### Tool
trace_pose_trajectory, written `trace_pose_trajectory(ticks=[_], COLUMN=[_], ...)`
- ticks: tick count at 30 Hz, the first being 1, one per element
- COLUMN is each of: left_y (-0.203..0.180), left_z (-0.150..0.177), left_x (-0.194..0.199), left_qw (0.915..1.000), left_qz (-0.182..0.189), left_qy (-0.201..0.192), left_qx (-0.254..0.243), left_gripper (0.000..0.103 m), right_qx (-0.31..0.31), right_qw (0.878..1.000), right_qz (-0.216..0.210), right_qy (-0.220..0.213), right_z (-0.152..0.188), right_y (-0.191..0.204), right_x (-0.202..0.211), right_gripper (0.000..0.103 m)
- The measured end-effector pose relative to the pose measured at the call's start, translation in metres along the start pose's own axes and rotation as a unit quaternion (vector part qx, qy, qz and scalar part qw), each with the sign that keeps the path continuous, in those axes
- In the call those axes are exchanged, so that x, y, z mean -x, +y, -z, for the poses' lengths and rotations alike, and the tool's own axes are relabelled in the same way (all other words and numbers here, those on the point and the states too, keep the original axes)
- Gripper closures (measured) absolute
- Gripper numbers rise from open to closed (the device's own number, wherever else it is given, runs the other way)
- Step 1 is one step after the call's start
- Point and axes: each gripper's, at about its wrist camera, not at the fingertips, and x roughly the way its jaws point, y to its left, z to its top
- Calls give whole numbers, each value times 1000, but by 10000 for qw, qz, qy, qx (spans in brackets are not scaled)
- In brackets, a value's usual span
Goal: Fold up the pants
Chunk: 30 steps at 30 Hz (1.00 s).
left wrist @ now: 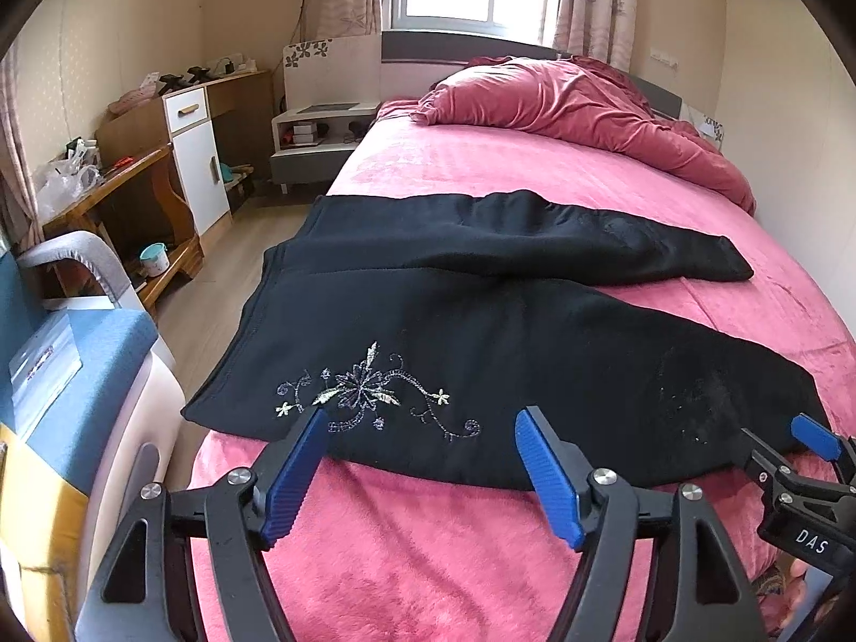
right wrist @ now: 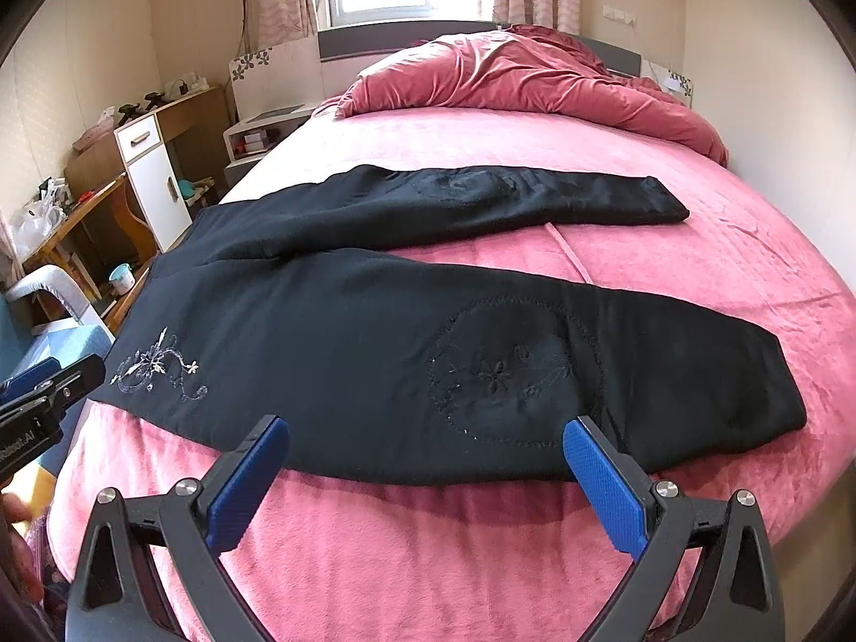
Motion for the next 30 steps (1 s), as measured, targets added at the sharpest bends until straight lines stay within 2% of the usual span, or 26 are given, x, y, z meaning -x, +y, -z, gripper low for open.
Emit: trace_pose_trajectory(ticks=[30], left_y=[8], left_z=[16], left_x=[-13], left_qw=[10000], left_qz=[78], left_qy=[48], left_qx=[16], left_gripper=[26], right_qx=[-40], right_qw=[10000], right_qz=[17], right_qy=[14], right_z=[2], right_y=[-1], right_x=[-2], right_gripper=[0])
